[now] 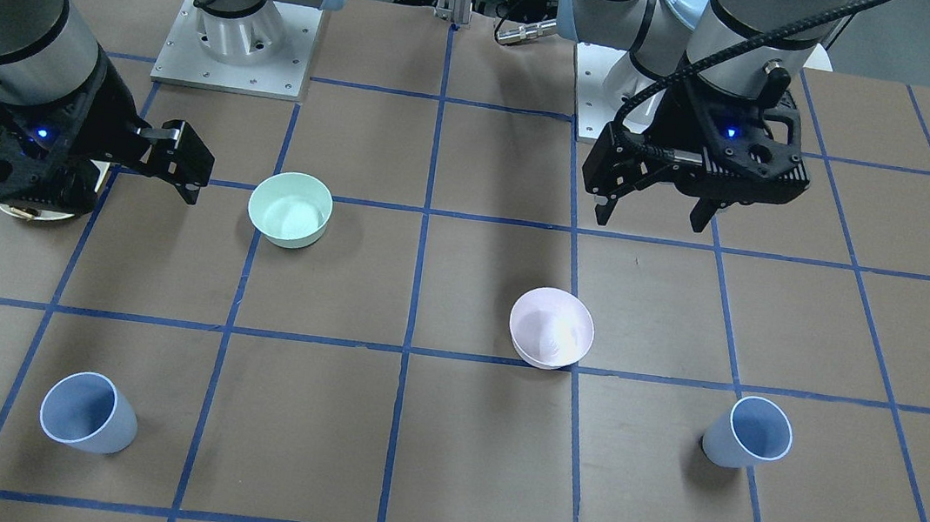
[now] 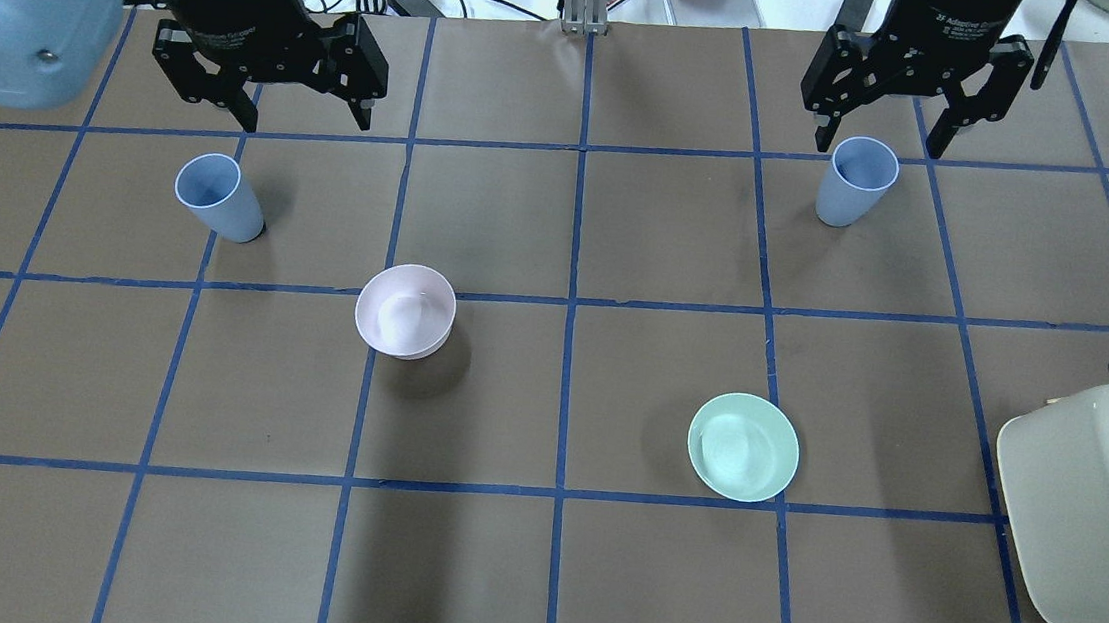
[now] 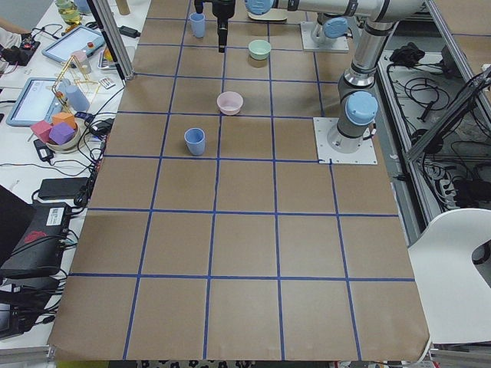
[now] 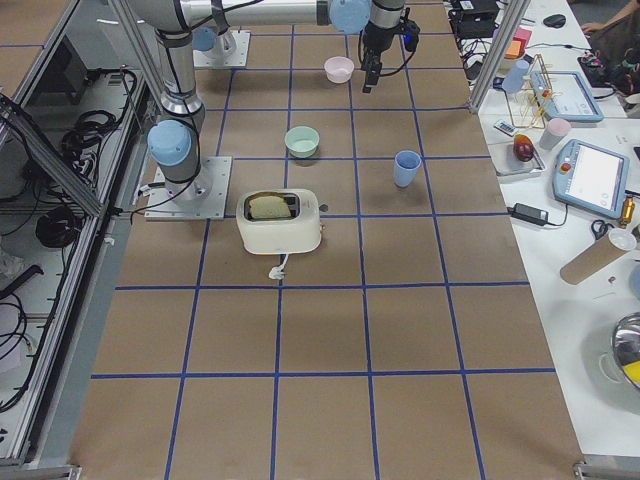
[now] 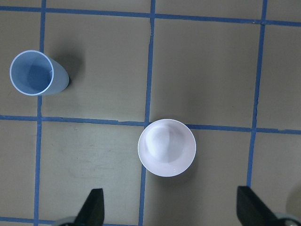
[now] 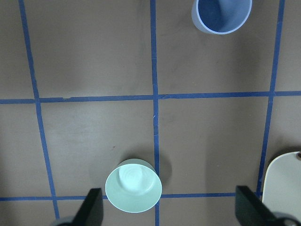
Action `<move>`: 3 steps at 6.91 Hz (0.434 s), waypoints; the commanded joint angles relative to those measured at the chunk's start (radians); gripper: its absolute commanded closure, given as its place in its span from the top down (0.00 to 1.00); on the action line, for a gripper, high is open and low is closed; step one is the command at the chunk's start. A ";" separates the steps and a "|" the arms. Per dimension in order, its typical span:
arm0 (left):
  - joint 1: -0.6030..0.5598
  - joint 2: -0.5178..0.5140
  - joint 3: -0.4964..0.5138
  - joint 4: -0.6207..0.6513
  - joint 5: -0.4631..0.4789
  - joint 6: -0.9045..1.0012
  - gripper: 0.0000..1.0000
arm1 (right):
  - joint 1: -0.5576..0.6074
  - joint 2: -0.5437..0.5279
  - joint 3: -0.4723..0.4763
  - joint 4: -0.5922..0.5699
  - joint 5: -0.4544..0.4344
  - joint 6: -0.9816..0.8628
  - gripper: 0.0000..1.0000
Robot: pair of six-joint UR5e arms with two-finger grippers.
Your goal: Stack blue cups with both arms
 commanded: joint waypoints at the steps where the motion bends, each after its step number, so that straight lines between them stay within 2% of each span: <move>1: 0.001 0.000 0.000 0.000 0.000 0.000 1.00 | 0.003 0.000 0.001 0.004 0.000 0.005 1.00; 3: 0.001 0.000 0.000 0.000 0.001 0.000 1.00 | 0.003 0.000 0.001 0.001 0.000 0.000 1.00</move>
